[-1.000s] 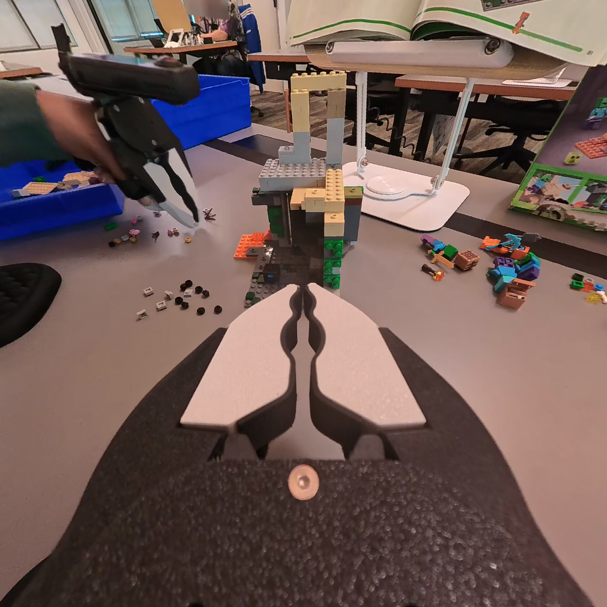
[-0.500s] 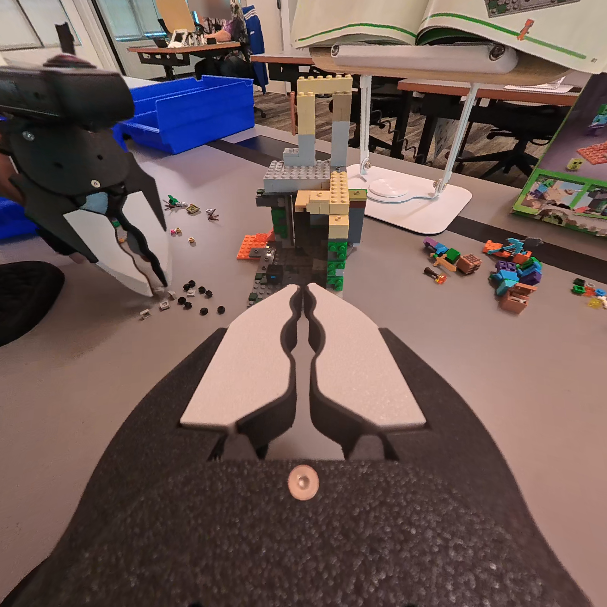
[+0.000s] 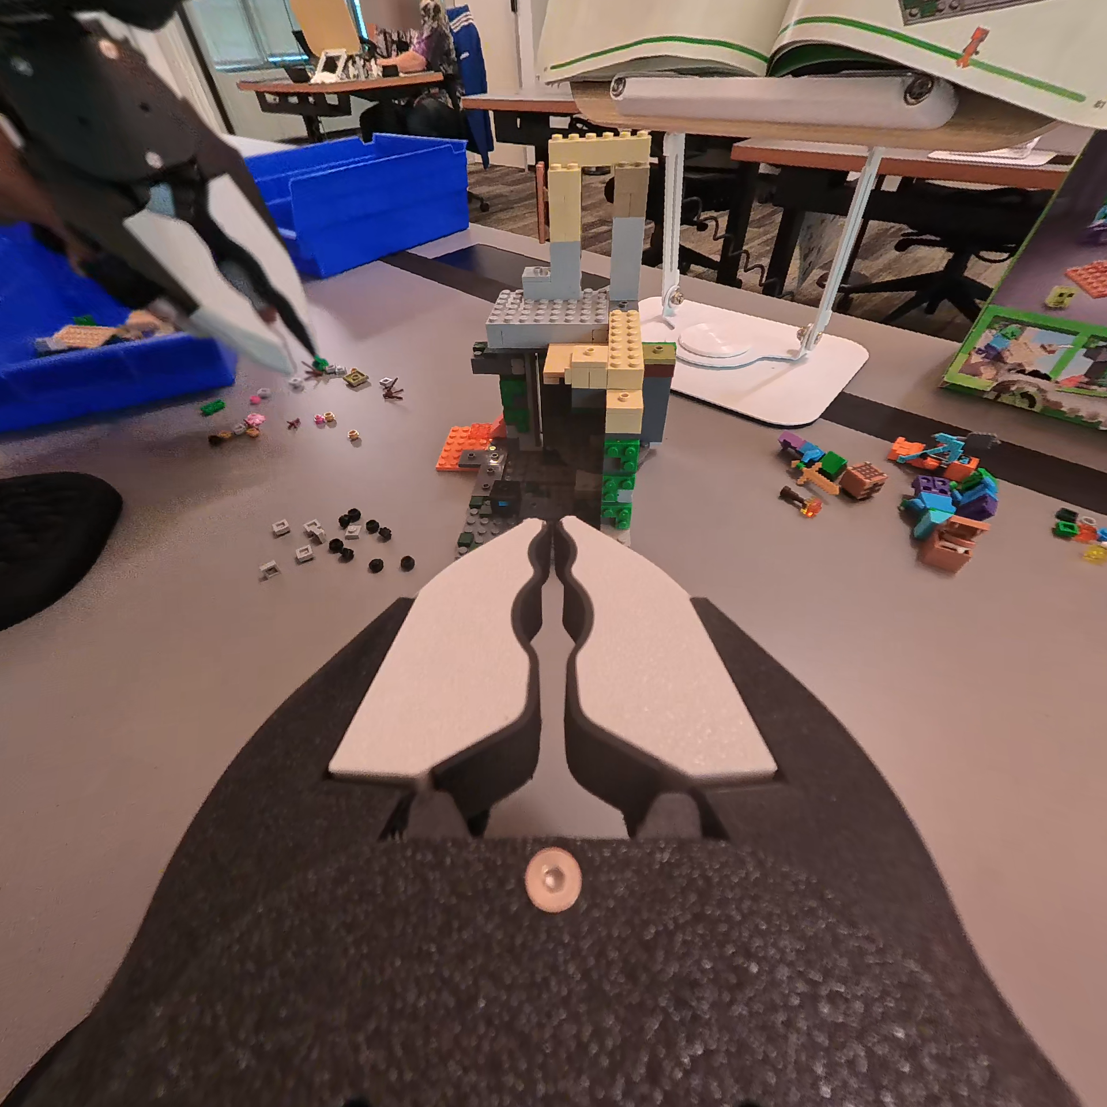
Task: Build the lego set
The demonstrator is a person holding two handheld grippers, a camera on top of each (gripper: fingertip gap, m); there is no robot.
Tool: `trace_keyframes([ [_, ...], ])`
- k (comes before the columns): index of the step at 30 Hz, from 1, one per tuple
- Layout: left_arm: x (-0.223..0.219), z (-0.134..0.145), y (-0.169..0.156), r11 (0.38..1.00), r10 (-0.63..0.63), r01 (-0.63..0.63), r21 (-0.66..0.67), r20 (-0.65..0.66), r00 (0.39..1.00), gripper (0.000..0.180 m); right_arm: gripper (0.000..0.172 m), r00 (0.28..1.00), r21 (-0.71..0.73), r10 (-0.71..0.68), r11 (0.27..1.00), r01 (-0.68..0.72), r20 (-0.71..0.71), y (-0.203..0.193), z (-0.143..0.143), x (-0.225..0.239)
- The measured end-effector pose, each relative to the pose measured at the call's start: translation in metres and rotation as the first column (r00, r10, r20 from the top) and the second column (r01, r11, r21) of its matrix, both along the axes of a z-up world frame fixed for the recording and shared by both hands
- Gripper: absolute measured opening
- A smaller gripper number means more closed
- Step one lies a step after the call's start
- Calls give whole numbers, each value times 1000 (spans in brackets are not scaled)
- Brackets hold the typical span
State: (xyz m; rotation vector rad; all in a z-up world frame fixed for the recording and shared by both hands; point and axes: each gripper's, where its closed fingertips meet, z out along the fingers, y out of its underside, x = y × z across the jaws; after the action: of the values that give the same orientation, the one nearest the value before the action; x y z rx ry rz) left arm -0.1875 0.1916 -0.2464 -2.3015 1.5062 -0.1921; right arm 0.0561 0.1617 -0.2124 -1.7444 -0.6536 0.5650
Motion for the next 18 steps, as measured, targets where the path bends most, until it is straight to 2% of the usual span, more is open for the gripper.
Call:
trace_keyframes([
  [3,-37,-4,32,997,78,-78,-4,-60,995,17,0,1000,1,2,1000,-2,3,-1,0,-1],
  [6,-50,-22,48,998,44,-48,-32,-95,994,18,0,1000,5,1,1000,-1,5,-1,0,-1],
  [10,-52,-46,56,994,17,-34,-104,-155,988,19,0,1000,3,-5,1000,5,12,0,-1,1],
  [18,-48,-57,65,991,-37,11,-131,-202,979,20,0,1000,-7,-5,1000,5,9,1,-3,2],
])
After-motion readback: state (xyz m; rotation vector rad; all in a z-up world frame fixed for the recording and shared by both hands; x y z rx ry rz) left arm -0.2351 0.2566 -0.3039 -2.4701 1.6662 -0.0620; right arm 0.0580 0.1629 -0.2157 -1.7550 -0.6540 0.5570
